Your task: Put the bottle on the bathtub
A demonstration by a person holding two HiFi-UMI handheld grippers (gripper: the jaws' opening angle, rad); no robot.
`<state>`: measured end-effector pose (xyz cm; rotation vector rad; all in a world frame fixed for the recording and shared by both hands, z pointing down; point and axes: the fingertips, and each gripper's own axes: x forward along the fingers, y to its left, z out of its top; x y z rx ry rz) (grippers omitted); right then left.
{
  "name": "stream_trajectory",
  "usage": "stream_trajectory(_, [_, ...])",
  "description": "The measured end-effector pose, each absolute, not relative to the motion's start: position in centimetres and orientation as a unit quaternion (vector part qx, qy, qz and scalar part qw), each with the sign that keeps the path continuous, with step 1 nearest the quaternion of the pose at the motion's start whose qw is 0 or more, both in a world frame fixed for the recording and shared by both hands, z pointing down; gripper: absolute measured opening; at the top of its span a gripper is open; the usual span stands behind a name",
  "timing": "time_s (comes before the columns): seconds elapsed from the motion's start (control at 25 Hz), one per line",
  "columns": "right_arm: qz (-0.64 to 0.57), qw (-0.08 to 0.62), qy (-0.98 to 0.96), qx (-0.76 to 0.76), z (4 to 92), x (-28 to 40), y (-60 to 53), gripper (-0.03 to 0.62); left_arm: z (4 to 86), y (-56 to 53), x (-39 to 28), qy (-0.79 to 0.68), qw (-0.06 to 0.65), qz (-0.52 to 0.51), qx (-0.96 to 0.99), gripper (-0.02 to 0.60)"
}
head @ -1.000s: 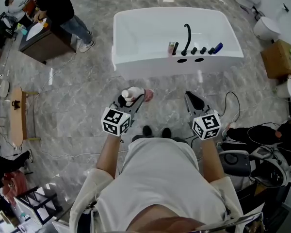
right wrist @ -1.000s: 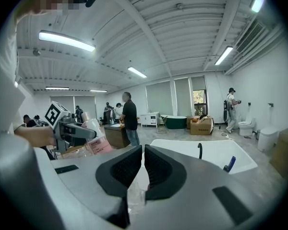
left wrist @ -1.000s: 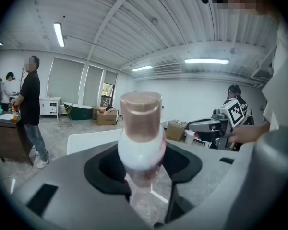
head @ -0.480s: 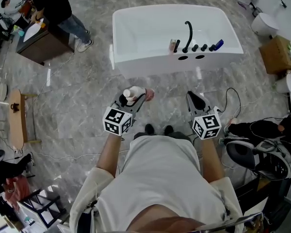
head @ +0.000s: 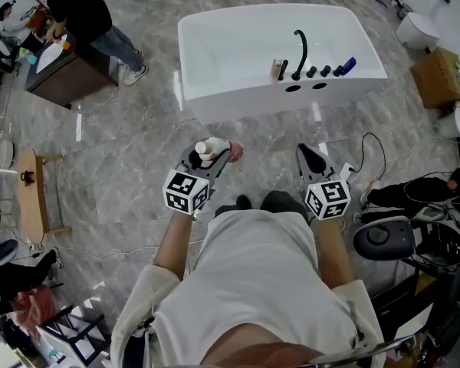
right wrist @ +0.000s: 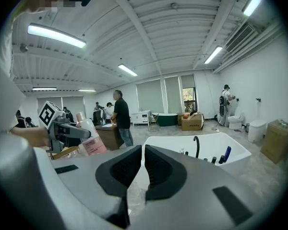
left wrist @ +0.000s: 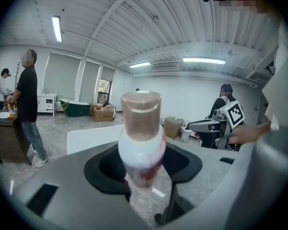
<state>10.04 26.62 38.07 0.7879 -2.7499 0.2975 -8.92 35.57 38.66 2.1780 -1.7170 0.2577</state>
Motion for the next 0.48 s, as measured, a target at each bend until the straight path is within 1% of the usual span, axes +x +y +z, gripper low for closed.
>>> stream_trajectory(0.48, [0.117, 0.147, -0.939, 0.287, 39.8, 9.8, 23.0, 0.041, 39.4, 32.0, -10.7, -0.612, 0.186, 0.096, 0.763, 0.22])
